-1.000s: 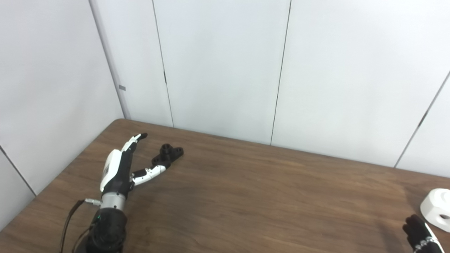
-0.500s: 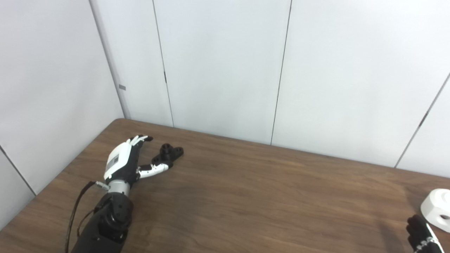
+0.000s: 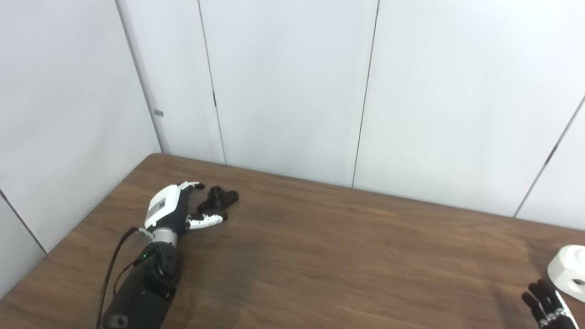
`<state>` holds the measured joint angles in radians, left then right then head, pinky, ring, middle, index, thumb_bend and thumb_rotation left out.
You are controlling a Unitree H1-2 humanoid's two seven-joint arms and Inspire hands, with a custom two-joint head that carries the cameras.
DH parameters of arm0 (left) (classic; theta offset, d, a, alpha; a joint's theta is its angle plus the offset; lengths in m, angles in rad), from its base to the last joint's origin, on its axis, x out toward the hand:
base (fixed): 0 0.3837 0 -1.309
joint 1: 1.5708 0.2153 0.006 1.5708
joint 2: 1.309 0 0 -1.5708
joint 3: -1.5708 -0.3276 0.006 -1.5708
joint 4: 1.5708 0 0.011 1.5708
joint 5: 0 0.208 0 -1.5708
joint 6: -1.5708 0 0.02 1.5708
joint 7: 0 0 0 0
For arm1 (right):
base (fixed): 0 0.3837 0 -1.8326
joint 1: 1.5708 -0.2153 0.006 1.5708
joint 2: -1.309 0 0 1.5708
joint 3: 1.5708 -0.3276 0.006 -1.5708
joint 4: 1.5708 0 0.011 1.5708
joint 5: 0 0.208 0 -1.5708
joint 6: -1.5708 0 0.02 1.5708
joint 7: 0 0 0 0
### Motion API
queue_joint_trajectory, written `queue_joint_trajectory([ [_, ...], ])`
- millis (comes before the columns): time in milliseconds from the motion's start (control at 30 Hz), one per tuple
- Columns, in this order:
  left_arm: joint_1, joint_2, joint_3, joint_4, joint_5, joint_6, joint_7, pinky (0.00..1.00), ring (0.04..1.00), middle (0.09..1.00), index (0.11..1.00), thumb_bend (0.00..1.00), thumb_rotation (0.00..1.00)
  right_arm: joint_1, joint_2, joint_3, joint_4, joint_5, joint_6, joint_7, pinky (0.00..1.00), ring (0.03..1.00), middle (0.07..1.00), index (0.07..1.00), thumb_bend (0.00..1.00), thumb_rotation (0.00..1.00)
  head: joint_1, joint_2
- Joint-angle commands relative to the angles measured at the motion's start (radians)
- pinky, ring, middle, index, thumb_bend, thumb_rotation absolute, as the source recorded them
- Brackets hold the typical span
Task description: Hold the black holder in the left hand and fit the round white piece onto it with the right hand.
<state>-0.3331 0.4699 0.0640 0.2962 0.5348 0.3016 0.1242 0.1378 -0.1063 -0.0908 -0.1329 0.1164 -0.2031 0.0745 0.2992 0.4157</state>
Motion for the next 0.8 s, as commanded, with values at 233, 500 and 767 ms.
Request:
queue_joint_trajectory([
  [233,-0.107,0.044,-0.014,0.068,0.010,0.012,0.020,1.00,0.988,0.935,0.804,0.86,0.36,0.092,0.012,0.004,0.074,-0.010,0.011,-0.003,1.00,0.920,0.932,0.917,0.83,1.00,-0.003,0.004],
  [500,-0.135,0.066,-0.046,0.127,0.020,0.032,0.027,1.00,1.000,0.939,0.799,0.85,0.36,0.093,0.017,0.007,0.075,-0.014,0.000,-0.004,1.00,0.924,0.933,0.921,0.82,1.00,-0.012,0.004],
  [767,-0.142,0.068,-0.045,0.164,-0.008,0.018,0.027,1.00,1.000,0.931,0.771,0.83,0.34,0.094,0.017,0.006,0.079,-0.017,-0.009,-0.002,1.00,0.928,0.932,0.920,0.82,1.00,-0.015,0.007],
])
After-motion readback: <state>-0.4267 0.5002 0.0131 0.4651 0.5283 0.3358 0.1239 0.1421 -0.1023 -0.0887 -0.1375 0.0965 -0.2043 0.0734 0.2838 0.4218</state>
